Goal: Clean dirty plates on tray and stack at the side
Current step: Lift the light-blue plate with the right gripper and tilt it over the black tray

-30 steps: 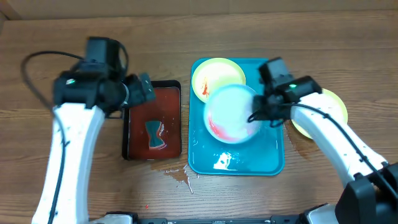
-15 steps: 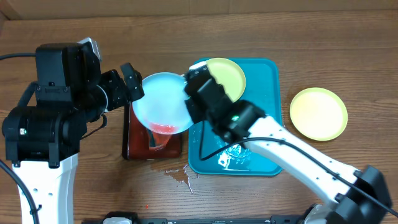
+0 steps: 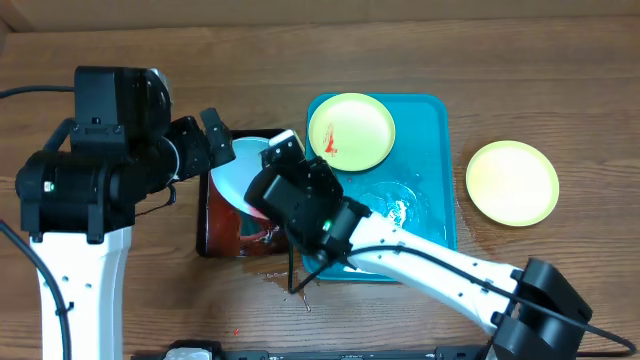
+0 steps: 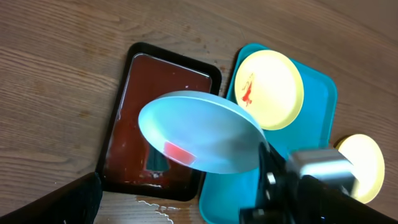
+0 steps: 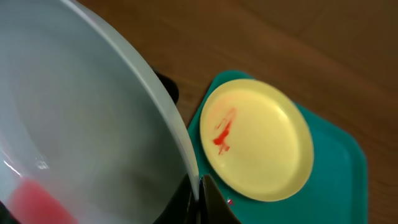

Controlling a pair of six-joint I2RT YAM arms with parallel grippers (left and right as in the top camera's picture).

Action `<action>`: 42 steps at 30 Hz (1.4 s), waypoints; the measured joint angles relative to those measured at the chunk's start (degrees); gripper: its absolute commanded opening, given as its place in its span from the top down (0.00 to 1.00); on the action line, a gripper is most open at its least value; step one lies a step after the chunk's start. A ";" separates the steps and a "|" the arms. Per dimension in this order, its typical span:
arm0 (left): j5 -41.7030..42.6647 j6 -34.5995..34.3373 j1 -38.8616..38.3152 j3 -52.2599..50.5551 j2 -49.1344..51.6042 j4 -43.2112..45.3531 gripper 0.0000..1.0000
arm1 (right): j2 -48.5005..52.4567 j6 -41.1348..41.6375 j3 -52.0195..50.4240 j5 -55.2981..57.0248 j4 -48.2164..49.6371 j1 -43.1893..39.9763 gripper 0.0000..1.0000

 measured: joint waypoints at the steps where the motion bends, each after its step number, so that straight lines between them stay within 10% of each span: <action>1: 0.00 0.00 0.00 0.00 0.31 0.00 0.00 | -0.46 0.02 0.00 1.62 0.02 0.72 0.96; 42: 0.00 0.00 0.00 0.00 5.75 0.00 0.00 | -2.93 -0.42 0.00 17.35 0.85 7.32 0.96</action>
